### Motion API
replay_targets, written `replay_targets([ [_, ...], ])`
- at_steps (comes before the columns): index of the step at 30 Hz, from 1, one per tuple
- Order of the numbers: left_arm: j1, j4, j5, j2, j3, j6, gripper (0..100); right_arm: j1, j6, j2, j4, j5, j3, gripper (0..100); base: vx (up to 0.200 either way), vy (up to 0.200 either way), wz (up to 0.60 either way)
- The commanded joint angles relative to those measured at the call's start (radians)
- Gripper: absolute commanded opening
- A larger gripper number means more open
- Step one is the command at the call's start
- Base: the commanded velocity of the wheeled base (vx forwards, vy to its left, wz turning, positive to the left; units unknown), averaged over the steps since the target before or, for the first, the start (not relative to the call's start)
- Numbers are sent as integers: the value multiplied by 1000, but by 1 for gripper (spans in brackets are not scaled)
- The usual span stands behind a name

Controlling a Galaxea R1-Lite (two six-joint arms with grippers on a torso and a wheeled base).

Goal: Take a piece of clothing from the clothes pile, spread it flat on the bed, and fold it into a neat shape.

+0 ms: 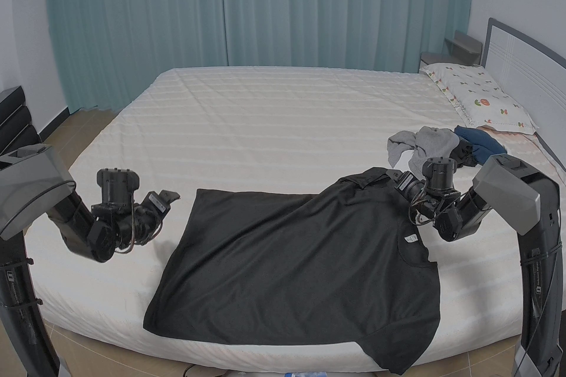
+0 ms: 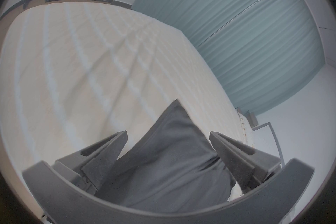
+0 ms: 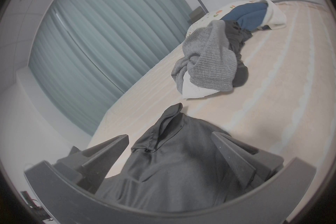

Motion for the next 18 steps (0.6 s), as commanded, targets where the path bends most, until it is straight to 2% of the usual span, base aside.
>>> replay_targets([
  [1, 0, 257, -55, 213, -459, -4, 100, -10, 189, -212, -139, 43, 360, 100, 0, 0, 0],
  [7, -10, 350, -85, 319, -657, -5, 100, -13, 279, -205, -284, 77, 488, 100, 0, 0, 0],
  [12, -20, 385, -85, 366, -740, -1, 100, -13, 342, -166, -375, 111, 557, 100, 0, 0, 0],
  [15, -22, 384, -66, 418, -798, 1, 100, -52, 397, -159, -427, 145, 598, 100, 0, 0, 0],
  [18, -25, 384, -39, 464, -858, 2, 100, -66, 443, -154, -427, 224, 614, 100, 0, 0, 0],
])
